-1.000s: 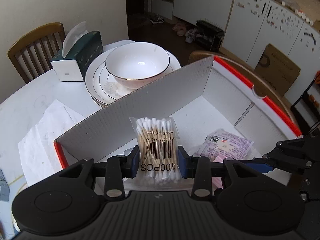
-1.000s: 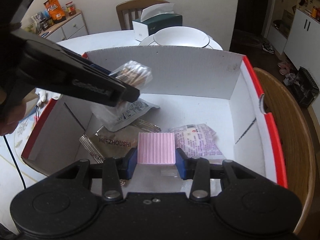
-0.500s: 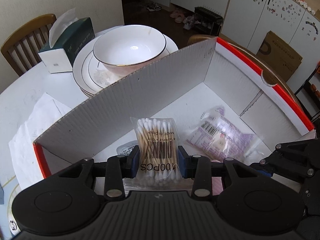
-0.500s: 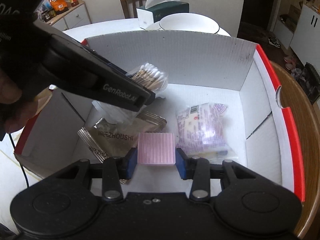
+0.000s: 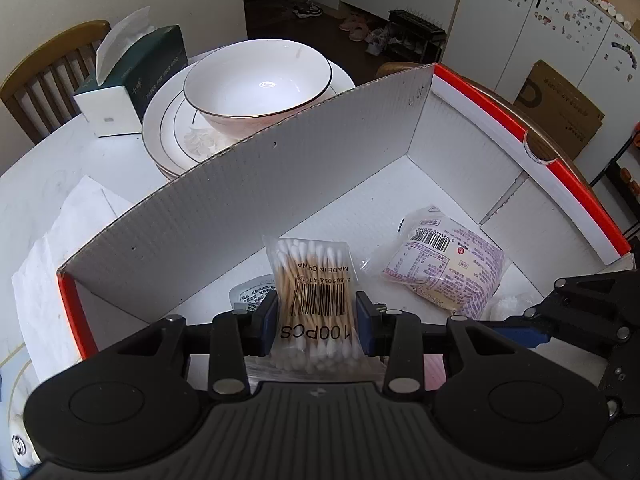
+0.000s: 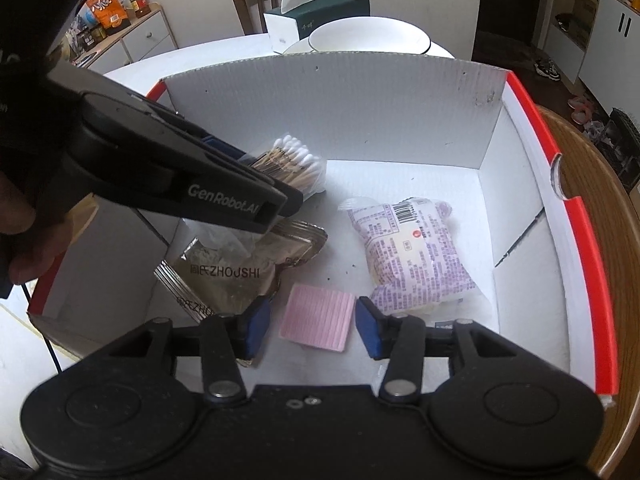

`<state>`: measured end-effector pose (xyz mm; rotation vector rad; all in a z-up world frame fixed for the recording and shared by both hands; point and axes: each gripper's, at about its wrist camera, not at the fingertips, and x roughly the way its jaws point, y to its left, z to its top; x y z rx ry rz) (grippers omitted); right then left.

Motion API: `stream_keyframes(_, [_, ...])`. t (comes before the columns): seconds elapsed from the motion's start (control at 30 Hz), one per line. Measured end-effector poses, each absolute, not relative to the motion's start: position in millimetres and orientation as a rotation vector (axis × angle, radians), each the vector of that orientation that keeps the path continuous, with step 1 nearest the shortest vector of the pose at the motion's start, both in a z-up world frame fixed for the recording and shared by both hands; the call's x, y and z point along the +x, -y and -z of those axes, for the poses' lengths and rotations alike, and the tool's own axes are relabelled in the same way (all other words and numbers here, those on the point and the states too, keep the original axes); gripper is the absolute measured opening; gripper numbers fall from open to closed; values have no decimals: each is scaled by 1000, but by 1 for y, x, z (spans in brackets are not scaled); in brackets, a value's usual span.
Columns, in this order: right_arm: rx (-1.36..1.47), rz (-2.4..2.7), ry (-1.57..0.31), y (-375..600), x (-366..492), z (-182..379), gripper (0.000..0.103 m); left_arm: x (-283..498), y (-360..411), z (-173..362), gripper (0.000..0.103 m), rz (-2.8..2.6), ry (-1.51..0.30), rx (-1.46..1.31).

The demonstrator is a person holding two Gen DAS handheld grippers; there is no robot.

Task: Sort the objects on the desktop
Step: 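Open the right tool to drop the pink pad while the left tool releases the swab bag into the box, then move both tools back to the table toward the wipes pack and plush toy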

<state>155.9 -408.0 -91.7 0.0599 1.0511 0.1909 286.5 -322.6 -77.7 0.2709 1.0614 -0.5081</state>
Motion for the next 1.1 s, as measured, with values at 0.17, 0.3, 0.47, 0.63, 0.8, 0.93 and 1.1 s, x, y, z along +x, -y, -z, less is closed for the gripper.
stream_keyframes(0.17, [66, -189, -1032, 410, 153, 86, 48, 280, 319, 73, 38, 516, -1048, 252])
stream_keyframes(0.3, [68, -185, -1012, 413, 149, 80, 50, 274, 316, 67, 47, 523, -1033, 235])
stream_keyframes(0.47, [70, -181, -976, 415, 142, 71, 63, 264, 311, 55, 58, 520, -1001, 225])
stream_keyframes(0.63, [71, -195, -939, 415, 135, 59, 64, 252, 299, 40, 63, 518, -966, 203])
stream_keyframes(0.8, [57, -216, -889, 410, 127, 46, 71, 239, 283, 23, 65, 517, -933, 150])
stream_keyframes(0.93, [45, -244, -858, 401, 124, 35, 72, 229, 271, 12, 65, 509, -909, 134])
stream_keyframes(1.1, [47, -262, -837, 388, 120, 25, 74, 214, 253, 1, 77, 512, -879, 112])
